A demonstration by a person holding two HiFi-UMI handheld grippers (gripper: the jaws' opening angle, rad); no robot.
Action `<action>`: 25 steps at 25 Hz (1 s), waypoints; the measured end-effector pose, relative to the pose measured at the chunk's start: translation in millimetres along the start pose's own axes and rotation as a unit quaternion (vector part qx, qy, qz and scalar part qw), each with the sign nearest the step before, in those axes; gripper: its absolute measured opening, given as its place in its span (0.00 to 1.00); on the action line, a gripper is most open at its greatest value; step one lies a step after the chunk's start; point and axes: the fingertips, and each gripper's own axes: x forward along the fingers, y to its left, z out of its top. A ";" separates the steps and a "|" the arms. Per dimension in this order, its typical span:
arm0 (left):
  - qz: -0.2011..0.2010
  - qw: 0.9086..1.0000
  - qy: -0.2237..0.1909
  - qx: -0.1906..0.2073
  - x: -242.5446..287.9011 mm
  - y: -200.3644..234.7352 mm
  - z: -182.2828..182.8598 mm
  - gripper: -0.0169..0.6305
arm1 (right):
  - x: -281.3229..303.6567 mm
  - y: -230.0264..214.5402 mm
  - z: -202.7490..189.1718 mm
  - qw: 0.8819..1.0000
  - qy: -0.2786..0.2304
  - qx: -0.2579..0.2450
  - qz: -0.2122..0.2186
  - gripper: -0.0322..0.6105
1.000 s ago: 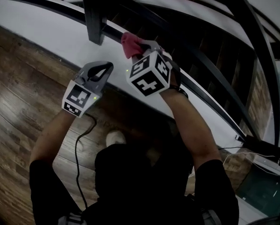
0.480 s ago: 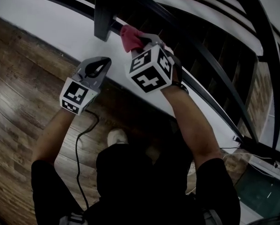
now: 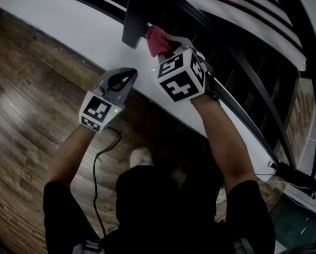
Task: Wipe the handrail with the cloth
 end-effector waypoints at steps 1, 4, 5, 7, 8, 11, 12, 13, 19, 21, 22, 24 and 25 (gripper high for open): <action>0.001 1.000 0.001 -0.001 -2.0 -1.3 -1.1 0.02 | -0.2 0.4 0.3 1.000 -0.001 0.001 0.001 0.12; -0.002 1.000 0.009 -0.001 -8.0 -8.7 -5.9 0.02 | 0.9 0.8 1.0 1.000 -0.001 0.001 0.000 0.12; -0.004 1.000 0.011 0.001 -9.3 -10.7 -7.4 0.02 | 2.4 0.3 2.4 1.000 -0.001 0.001 0.000 0.12; -0.005 1.000 0.014 0.000 -11.5 -13.4 -9.6 0.02 | 5.7 0.6 8.1 1.000 -0.011 0.003 0.006 0.12; -0.007 1.000 0.015 -0.002 -12.6 -14.8 -10.5 0.02 | 6.4 3.6 12.7 0.999 -0.024 0.012 0.019 0.12; -0.012 1.000 0.016 -0.010 -18.2 -20.9 -13.2 0.02 | -7.7 26.2 30.7 0.985 -0.103 0.089 0.103 0.11; -0.013 1.000 0.016 -0.010 -20.4 -23.4 -13.1 0.02 | -18.3 33.4 35.1 0.977 -0.133 0.112 0.126 0.11; -0.014 1.000 0.016 -0.008 -21.9 -25.9 -11.8 0.02 | -29.9 38.0 37.3 0.971 -0.158 0.119 0.136 0.11; -0.017 1.000 0.011 0.016 -16.5 -40.5 8.9 0.02 | -102.4 40.8 18.0 0.966 -0.234 0.037 0.107 0.11; -0.032 0.999 0.002 0.027 -6.5 -51.1 22.3 0.02 | -133.0 31.6 5.4 0.958 -0.268 0.031 0.096 0.11; -0.044 0.998 -0.002 0.033 -1.2 -58.9 29.3 0.02 | -151.1 26.7 -0.6 0.951 -0.293 0.034 0.096 0.11; -0.077 0.996 -0.015 0.041 7.3 -84.4 46.6 0.02 | -193.5 20.4 -16.6 0.931 -0.342 0.054 0.116 0.11; -0.097 0.994 -0.023 0.041 10.5 -101.2 57.3 0.02 | -217.2 18.2 -27.5 0.920 -0.362 0.069 0.132 0.11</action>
